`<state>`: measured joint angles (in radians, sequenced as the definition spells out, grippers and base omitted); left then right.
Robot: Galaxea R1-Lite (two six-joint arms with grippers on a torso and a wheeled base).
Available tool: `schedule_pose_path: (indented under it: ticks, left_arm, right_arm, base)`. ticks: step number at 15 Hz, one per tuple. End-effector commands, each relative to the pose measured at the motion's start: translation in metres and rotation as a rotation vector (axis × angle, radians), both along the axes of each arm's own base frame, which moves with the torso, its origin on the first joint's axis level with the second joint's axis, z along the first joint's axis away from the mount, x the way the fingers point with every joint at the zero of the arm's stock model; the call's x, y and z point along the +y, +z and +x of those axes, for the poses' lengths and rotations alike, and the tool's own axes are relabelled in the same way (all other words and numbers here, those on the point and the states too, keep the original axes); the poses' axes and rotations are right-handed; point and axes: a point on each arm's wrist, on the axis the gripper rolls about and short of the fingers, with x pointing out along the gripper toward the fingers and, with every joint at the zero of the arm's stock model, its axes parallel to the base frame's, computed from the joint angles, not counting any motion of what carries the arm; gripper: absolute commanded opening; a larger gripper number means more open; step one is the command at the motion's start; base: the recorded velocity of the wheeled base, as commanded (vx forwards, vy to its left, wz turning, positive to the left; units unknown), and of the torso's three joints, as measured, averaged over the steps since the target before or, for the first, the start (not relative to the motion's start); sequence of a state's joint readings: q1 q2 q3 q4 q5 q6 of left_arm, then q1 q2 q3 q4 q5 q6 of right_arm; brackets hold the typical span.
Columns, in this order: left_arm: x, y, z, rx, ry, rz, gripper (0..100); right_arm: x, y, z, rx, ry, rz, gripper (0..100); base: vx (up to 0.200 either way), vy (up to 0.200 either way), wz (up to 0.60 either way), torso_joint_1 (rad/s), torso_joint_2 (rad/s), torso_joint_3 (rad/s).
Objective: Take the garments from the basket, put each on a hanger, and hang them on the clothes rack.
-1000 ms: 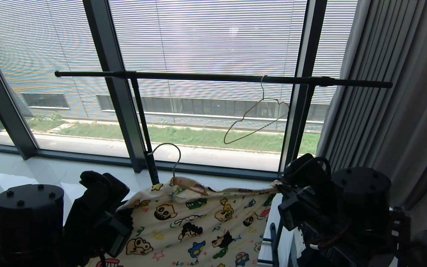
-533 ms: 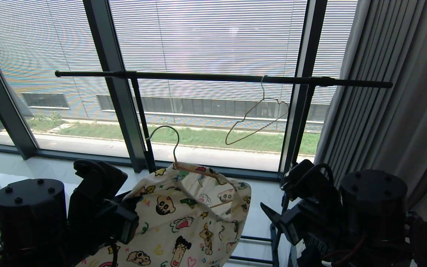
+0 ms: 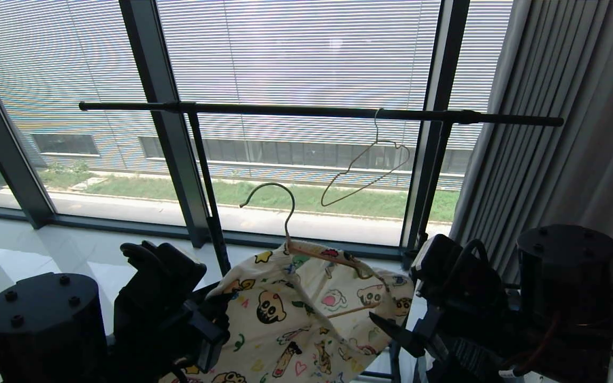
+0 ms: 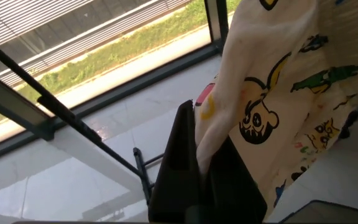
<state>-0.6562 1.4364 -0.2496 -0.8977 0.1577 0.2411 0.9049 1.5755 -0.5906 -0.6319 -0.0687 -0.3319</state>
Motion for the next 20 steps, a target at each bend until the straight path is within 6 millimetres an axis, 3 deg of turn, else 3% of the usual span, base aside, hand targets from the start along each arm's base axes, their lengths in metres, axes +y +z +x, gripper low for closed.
schedule_pose_path:
  ticks: [1,8,13,19,20]
  left_arm:
    - [-0.014,-0.003,-0.01,0.002,-0.091,0.011,0]
    - [-0.019,-0.008,-0.026,-0.071,-0.186,0.022,0]
    - [-0.022,-0.003,-0.026,-0.12,-0.201,0.018,0]
    - [-0.022,-0.001,-0.026,-0.126,-0.201,0.012,0]
    - [-0.022,-0.001,-0.027,-0.126,-0.202,0.011,0]
  right_arm:
    - [-0.003,0.015,-0.004,-0.015,0.076,-0.006,100]
    - [0.002,0.037,-0.005,0.109,0.219,-0.119,100]
    - [0.017,0.027,0.006,0.18,0.233,-0.183,100]
    - [0.015,0.02,0.014,0.201,0.197,-0.201,100]
    - [0.014,0.019,0.016,0.204,0.191,-0.202,0]
  base:
    - [0.0,0.0,0.0,0.0,0.0,0.0]
    - [0.0,0.0,0.0,0.0,0.0,0.0]
    - [0.0,0.0,0.0,0.0,0.0,0.0]
    - [0.0,0.0,0.0,0.0,0.0,0.0]
    - [0.0,0.0,0.0,0.0,0.0,0.0]
